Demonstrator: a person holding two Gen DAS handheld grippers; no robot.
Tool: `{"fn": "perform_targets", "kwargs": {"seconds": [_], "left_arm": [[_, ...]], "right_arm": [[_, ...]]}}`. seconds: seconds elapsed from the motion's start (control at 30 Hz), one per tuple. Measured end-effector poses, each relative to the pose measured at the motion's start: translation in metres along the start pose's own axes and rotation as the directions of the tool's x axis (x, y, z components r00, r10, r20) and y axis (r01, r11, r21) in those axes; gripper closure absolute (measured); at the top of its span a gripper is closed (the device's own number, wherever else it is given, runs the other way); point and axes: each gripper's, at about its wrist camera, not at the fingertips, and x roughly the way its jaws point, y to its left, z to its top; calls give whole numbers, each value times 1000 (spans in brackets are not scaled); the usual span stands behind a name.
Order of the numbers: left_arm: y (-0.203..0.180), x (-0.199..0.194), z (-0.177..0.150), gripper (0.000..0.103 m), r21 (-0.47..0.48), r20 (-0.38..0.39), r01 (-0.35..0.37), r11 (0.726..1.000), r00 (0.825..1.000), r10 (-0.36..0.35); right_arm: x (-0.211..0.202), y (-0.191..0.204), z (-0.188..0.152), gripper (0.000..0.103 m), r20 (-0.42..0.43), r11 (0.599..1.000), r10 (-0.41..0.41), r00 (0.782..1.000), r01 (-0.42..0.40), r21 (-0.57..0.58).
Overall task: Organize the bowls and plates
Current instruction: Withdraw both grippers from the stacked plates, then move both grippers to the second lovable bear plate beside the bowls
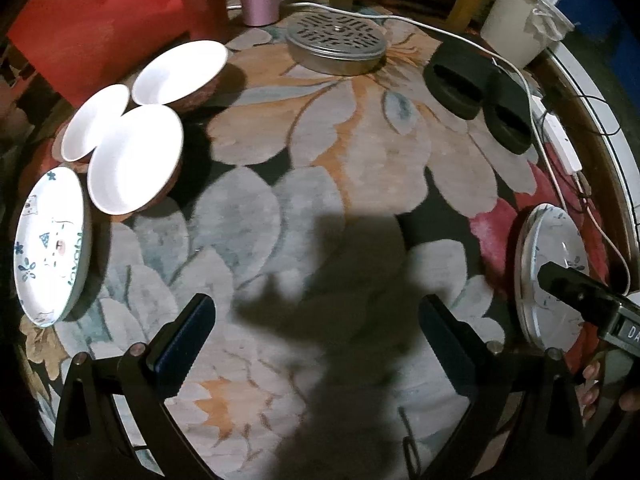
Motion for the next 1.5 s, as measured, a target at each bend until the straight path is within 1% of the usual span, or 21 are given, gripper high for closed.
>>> {"fn": "perform_targets", "kwargs": {"seconds": [0.3,0.7,1.2,1.5], "left_arm": [[30,-5,-1,1,-37,12,-33,999,999,33],[68,-12,-5,1,-88,25,-52,995,998,54],[123,-17,-15,1,-165,35,-81,983,995,88],[167,-28,-23,1,-215,53,-112,970,991,126]], "right_arm": [[9,24,0,0,-18,999,22,1000,-23,-40],[20,60,0,0,-32,994,51,998,-54,-93],[44,124,-5,0,-79,977,88,993,-102,-189],[62,174,-12,0,-118,955,118,986,-146,-259]]}}
